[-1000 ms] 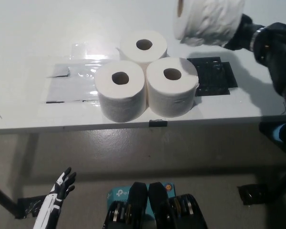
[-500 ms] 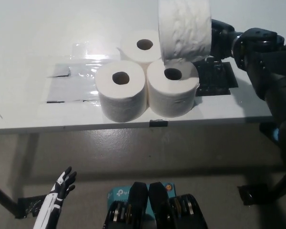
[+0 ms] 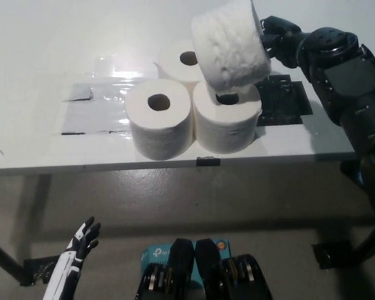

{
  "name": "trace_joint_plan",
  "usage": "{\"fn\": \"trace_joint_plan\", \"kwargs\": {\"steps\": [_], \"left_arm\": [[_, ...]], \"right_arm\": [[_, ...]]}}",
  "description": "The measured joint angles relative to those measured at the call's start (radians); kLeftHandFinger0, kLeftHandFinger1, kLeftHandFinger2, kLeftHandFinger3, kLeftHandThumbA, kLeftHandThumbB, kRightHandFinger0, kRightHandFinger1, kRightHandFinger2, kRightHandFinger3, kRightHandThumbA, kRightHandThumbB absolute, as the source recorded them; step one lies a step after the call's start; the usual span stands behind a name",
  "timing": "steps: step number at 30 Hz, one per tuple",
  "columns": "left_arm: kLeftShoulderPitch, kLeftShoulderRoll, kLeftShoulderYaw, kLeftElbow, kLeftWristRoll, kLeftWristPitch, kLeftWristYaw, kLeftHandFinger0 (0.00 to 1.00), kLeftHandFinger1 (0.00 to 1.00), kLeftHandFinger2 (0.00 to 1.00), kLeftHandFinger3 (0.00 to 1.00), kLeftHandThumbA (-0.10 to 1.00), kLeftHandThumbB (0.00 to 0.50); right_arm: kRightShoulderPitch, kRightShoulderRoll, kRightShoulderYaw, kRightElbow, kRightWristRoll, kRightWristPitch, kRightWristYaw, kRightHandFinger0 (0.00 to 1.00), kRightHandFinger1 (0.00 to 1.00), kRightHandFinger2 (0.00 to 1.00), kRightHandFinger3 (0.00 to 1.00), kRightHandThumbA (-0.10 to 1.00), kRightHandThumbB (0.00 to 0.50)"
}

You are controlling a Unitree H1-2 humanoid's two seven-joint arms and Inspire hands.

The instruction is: A few rolls of toilet paper are kept infront of the robot and the robot uses its right hand to lift one of the rolls and and places it on top of the other rolls to stack it.

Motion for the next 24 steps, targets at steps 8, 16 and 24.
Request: {"fn": "trace_joint_plan", "kwargs": {"steps": [8,16,24], "left_arm": [[0.000,0.000,-0.001,0.000,0.004,0.004,0.000,1.00,1.00,1.00,1.00,1.00,0.208],[-0.001,0.001,-0.001,-0.003,0.004,0.007,0.000,1.00,1.00,1.00,1.00,1.00,0.206],[-0.004,0.001,-0.001,-0.003,0.006,0.007,0.000,1.00,1.00,1.00,1.00,1.00,0.217]], "right_arm": [[-0.005,0.000,0.051,0.006,-0.053,-0.032,-0.015,0.00,0.00,0.07,0.01,0.81,0.015],[-0.008,0.000,0.081,0.007,-0.091,-0.050,-0.023,0.00,0.02,0.31,0.22,0.71,0.000],[-0.029,0.012,0.156,0.008,-0.151,-0.077,-0.030,0.00,0.08,0.33,0.23,0.83,0.069]]}}
